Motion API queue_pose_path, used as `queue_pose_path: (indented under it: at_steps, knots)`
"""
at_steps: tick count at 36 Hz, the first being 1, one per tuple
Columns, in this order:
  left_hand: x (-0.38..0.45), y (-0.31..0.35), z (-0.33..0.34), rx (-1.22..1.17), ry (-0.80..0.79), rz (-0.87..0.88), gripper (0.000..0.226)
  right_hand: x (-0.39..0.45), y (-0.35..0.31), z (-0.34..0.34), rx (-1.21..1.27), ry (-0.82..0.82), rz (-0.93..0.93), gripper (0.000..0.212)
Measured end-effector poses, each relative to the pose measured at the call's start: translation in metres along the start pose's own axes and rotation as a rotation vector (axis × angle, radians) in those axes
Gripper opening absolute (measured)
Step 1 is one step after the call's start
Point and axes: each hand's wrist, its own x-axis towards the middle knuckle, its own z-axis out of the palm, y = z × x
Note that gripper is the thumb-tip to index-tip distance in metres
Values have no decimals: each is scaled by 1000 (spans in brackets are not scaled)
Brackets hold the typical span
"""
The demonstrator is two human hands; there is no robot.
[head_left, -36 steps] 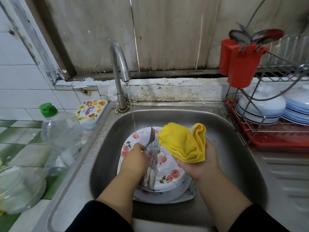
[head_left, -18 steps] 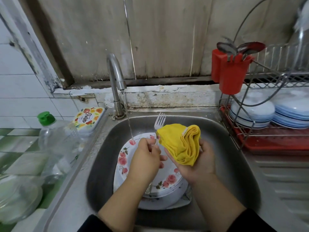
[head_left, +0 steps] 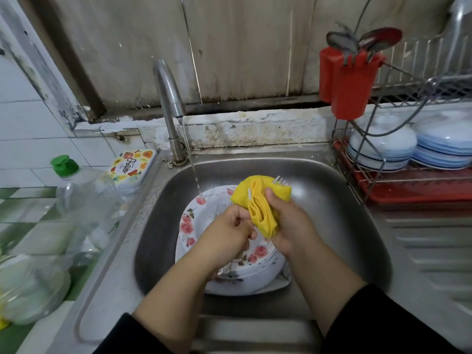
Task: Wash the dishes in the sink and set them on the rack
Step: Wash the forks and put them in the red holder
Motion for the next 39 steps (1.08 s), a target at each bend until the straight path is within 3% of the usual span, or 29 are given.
queue_pose_path:
  at_steps: [8, 13, 21, 26, 30, 35, 38, 39]
  knots:
    - [-5, 10, -3, -179, -117, -141, 18, 1, -8, -3, -26, 319, -108, 15]
    - [-4, 10, 4, -186, -92, -148, 19, 1, 1, -2, -74, 359, -61, 29]
    - [1, 16, 8, -159, -26, -99, 13, 3, 9, 2, 15, 197, 207, 35]
    - [-4, 8, 0, 18, -81, -163, 16, 8, 0, -6, 103, 231, 153, 42]
    - [-2, 3, -1, 154, 35, -144, 15, 5, 5, 0, 185, 215, 185, 42]
    - [2, 2, 3, 223, 71, -130, 26, -4, 22, 6, 51, 121, 231, 25]
    - [2, 0, -1, 139, 34, -143, 31, -5, 17, 3, 23, 29, 204, 51]
    - [1, 1, -3, 91, 8, -155, 33, -5, 13, 2, 14, 12, 200, 48]
